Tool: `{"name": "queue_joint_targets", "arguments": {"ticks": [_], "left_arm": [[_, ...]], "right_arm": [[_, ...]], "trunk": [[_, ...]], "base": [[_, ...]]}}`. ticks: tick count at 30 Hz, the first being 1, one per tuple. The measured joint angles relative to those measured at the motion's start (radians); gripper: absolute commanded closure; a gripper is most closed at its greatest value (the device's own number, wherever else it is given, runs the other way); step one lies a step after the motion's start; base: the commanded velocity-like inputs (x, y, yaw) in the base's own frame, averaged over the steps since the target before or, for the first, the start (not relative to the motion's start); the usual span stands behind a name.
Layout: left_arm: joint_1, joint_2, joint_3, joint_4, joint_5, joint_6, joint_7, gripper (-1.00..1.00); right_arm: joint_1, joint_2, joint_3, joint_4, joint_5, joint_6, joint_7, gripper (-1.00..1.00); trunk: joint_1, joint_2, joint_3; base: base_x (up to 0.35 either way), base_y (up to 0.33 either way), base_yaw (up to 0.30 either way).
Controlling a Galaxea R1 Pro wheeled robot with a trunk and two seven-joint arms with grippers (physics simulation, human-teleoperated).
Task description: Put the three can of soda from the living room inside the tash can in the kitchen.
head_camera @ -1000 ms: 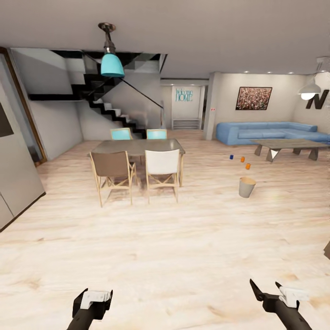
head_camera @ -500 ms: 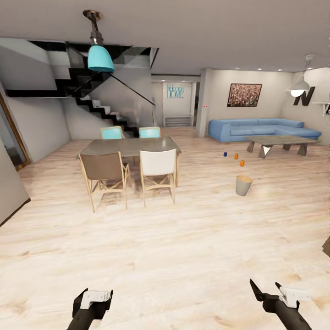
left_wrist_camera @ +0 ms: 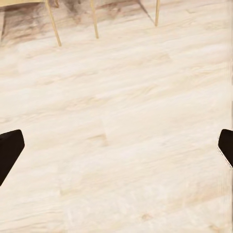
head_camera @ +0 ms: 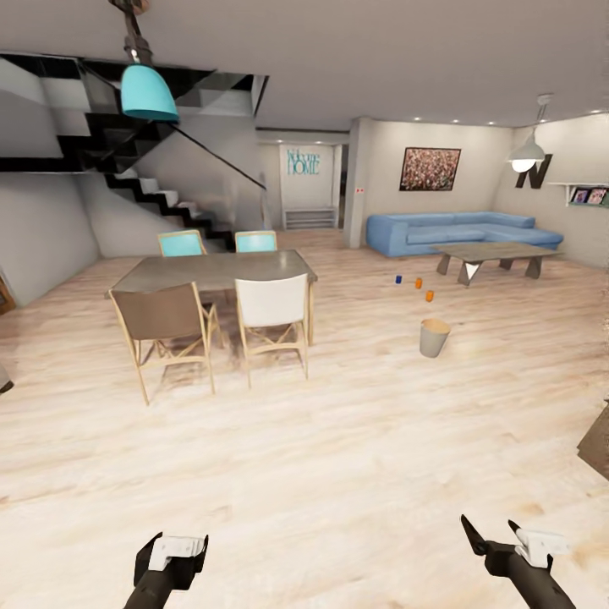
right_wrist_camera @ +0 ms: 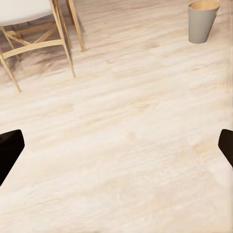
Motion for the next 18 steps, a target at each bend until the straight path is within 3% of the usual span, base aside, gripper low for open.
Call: {"name": "queue_joint_targets", "arguments": {"ticks": [6, 18], "left_arm": [[0.0, 0.0, 0.0, 0.0, -0.001, 0.0, 0.0, -1.0], [0.0, -0.001, 0.0, 0.002, -0.002, 0.001, 0.0, -1.0]], "right_arm": [[0.0, 0.0, 0.0, 0.0, 0.0, -0.003, -0.001, -1.0], [0.0, 0.001, 0.001, 0.0, 0.0, -0.003, 0.0, -1.0]], "trunk": [[0.0, 0.0, -0.006], [0.0, 0.0, -0.007]], "base": [[0.252, -0.147, -0.113], [0.259, -0.164, -0.011]]}}
